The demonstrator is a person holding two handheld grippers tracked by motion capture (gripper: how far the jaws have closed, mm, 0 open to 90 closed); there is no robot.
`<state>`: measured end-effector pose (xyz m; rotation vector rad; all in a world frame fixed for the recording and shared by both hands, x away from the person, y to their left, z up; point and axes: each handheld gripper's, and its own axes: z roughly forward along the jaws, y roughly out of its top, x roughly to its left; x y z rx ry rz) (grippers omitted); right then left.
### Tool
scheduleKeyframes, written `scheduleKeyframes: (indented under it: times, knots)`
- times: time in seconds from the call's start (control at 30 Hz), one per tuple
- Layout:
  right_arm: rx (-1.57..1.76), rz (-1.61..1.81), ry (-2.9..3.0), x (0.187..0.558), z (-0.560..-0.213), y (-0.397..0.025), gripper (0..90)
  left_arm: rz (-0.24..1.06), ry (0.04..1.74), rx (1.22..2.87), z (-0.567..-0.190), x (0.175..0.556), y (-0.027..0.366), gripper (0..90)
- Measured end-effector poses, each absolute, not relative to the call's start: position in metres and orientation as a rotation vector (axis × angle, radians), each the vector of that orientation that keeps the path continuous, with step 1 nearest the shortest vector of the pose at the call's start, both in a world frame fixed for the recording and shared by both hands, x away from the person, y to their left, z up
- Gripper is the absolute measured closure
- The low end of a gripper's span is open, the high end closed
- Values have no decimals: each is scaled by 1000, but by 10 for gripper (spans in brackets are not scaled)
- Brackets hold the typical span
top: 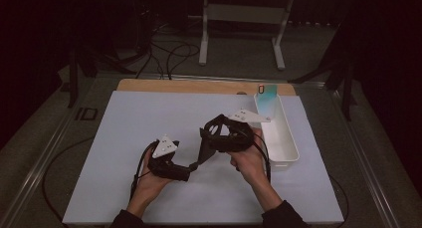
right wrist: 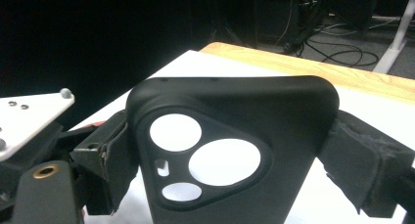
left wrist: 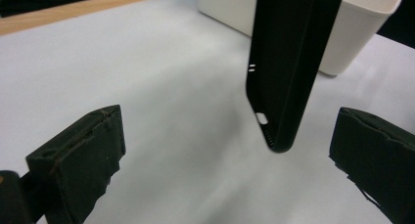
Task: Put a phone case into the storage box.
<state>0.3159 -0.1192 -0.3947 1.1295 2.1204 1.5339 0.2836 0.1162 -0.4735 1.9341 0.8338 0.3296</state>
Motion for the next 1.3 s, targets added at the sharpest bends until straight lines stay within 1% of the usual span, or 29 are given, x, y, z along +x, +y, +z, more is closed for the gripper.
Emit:
scheduleKeyframes:
  times: [0.3, 0.37, 0.4, 0.73, 0.93, 1.3]
  knots:
    - [1126, 1534, 2108, 319, -391, -121, 137, 431, 861, 1899, -471, 278, 137, 3]
    - [1122, 1532, 2107, 320, -390, -122, 137, 431, 861, 1899, -471, 278, 137, 3]
    - [1126, 1533, 2102, 322, -388, -123, 137, 450, 870, 1885, -471, 276, 144, 3]
    - [1135, 1540, 2074, 330, -380, -131, 137, 491, 872, 1853, -473, 271, 159, 3]
    - [1134, 1531, 2067, 335, -379, -134, 137, 510, 844, 1834, -476, 266, 168, 3]
    - [1137, 1508, 2052, 343, -378, -140, 136, 550, 871, 1828, -481, 259, 184, 3]
